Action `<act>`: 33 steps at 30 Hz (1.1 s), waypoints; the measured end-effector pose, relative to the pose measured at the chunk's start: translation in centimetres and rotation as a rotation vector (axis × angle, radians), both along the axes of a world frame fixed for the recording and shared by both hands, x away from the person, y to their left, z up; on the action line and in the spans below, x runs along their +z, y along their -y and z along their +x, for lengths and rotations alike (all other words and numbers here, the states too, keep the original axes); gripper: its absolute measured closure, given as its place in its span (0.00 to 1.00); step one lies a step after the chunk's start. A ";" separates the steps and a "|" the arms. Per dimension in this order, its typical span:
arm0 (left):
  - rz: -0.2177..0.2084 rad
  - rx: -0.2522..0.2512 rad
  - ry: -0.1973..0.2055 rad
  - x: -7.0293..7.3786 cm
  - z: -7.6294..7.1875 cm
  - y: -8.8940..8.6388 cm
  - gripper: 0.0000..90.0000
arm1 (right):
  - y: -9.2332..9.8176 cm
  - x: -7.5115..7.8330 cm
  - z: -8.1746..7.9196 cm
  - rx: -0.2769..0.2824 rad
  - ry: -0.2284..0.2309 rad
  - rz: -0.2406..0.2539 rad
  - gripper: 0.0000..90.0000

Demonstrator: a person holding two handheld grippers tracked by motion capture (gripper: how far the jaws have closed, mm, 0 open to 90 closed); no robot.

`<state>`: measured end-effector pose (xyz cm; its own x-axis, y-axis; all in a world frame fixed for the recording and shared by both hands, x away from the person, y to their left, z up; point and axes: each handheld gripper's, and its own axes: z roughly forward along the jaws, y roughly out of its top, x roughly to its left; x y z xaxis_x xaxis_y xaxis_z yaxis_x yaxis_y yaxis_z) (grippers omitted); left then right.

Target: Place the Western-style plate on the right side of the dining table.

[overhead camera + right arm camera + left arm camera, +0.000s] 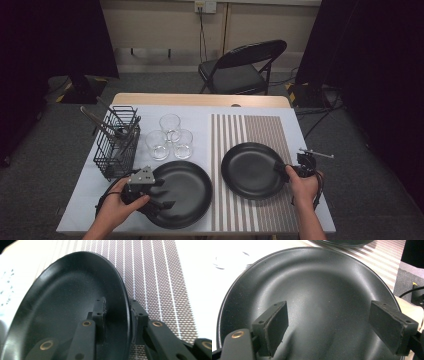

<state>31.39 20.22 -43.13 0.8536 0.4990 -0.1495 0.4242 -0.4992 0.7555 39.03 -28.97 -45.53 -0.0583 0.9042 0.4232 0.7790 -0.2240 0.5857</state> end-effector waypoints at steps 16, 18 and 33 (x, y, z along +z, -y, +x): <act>-0.003 0.001 0.001 0.0 0.0 0.1 0.18 | 0.3 0.0 -0.1 0.004 0.001 -0.076 0.85; -0.004 0.002 0.001 0.0 0.0 0.0 0.18 | 0.2 0.1 -0.1 0.010 0.004 -0.086 0.85; -0.013 0.021 0.004 0.3 -0.1 -0.5 0.18 | 0.0 0.5 -0.3 0.022 0.029 -0.173 0.82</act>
